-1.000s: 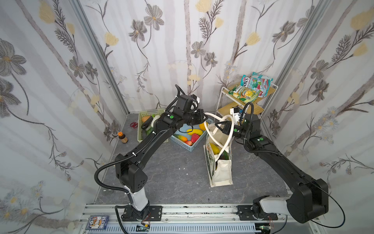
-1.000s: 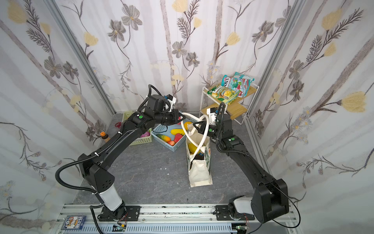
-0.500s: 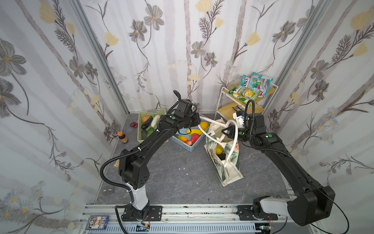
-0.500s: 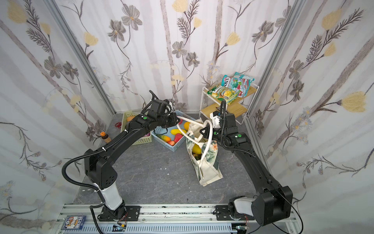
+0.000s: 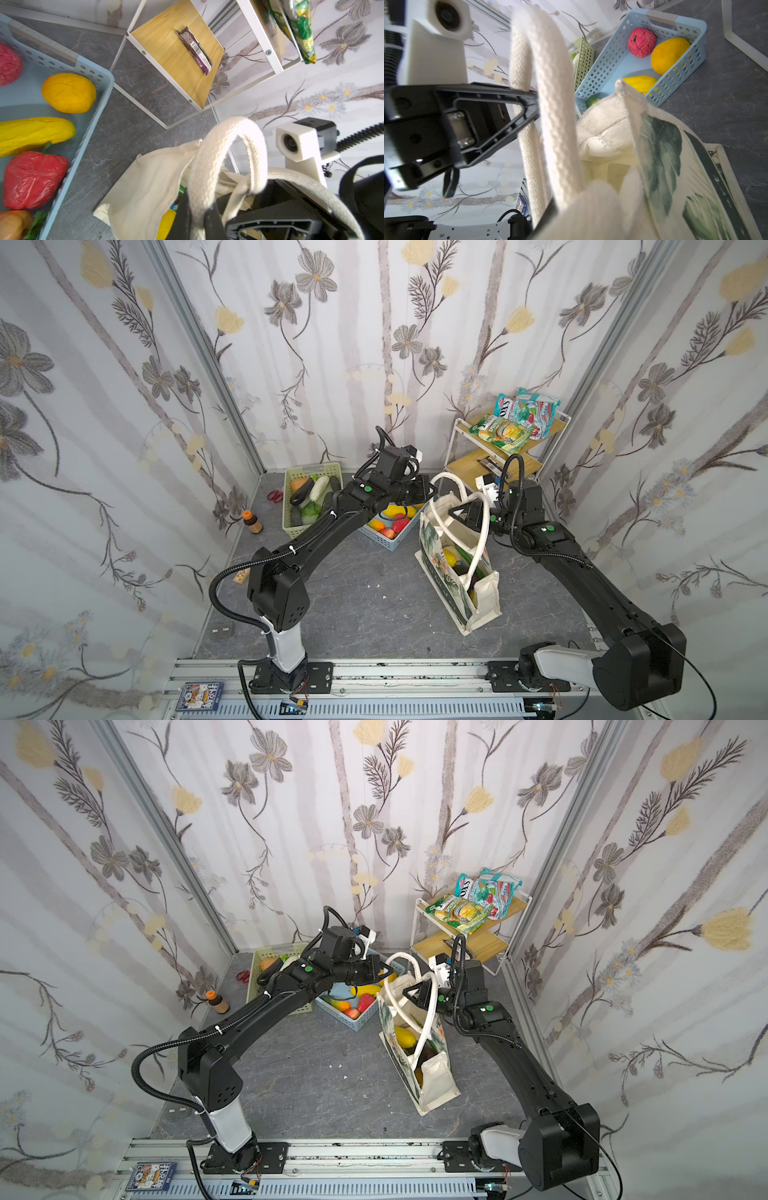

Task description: Place the food into the grocery bag and tie it

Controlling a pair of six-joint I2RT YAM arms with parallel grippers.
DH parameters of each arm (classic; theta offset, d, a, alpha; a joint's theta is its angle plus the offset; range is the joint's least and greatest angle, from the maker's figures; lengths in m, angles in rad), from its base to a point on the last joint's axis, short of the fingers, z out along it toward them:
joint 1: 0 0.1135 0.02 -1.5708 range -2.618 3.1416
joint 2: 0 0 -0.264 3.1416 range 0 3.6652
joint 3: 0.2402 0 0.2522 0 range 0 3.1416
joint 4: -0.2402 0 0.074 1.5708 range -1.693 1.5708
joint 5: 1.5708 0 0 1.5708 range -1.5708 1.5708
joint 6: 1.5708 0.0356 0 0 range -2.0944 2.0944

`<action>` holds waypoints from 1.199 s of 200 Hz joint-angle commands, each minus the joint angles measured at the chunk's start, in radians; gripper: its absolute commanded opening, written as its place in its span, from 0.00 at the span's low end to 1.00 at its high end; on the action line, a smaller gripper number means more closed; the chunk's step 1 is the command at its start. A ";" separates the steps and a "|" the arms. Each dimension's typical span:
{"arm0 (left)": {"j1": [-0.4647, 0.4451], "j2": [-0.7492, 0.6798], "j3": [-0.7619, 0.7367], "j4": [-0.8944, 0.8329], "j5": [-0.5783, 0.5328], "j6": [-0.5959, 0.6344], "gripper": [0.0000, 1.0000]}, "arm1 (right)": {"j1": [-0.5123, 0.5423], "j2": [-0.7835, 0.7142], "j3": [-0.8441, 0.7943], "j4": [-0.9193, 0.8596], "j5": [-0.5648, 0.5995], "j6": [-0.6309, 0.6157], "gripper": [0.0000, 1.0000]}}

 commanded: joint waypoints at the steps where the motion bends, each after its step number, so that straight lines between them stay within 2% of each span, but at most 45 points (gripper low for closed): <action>1: 0.011 -0.011 -0.031 0.038 -0.066 -0.039 0.00 | 0.000 -0.038 -0.025 0.107 0.033 0.063 0.44; 18: 0.016 -0.009 -0.030 0.045 -0.055 -0.047 0.00 | 0.000 -0.070 -0.094 0.204 0.042 0.146 0.49; 53: 0.011 -0.007 -0.010 0.088 0.040 -0.050 0.00 | 0.007 -0.081 -0.190 0.331 0.090 0.246 0.49; 65: 0.001 -0.007 0.003 0.090 0.067 -0.034 0.00 | 0.010 -0.093 -0.221 0.375 0.108 0.306 0.42; 79: -0.015 -0.012 0.010 0.078 0.051 -0.018 0.00 | 0.014 -0.120 -0.260 0.437 0.133 0.379 0.23; 86: -0.021 -0.012 0.010 0.077 0.047 -0.016 0.00 | 0.018 -0.130 -0.262 0.439 0.147 0.391 0.18; 140: -0.037 0.022 0.033 0.038 -0.018 0.013 0.00 | 0.030 -0.082 -0.205 0.405 0.108 0.357 0.00; 164: -0.033 0.015 0.041 -0.003 -0.106 0.027 0.00 | 0.039 -0.060 -0.151 0.335 0.093 0.299 0.00; 176: -0.019 0.021 0.066 -0.059 -0.185 0.022 0.01 | 0.041 -0.045 -0.095 0.232 0.076 0.229 0.00; 186: 0.001 0.027 0.080 -0.072 -0.203 0.024 0.03 | 0.040 -0.032 -0.043 0.121 0.063 0.156 0.00; 202: 0.025 0.032 0.090 -0.058 -0.153 0.031 0.00 | 0.035 -0.029 -0.004 0.054 0.045 0.100 0.00; 208: 0.027 0.030 0.095 -0.051 -0.119 0.037 0.00 | 0.032 -0.032 -0.008 0.065 0.050 0.106 0.06; 227: 0.020 0.024 0.077 0.014 0.077 0.041 0.00 | 0.025 -0.031 -0.057 0.194 0.051 0.178 0.21; 240: 0.001 0.008 0.051 0.037 0.137 0.037 0.00 | 0.024 -0.032 -0.091 0.296 0.056 0.226 0.24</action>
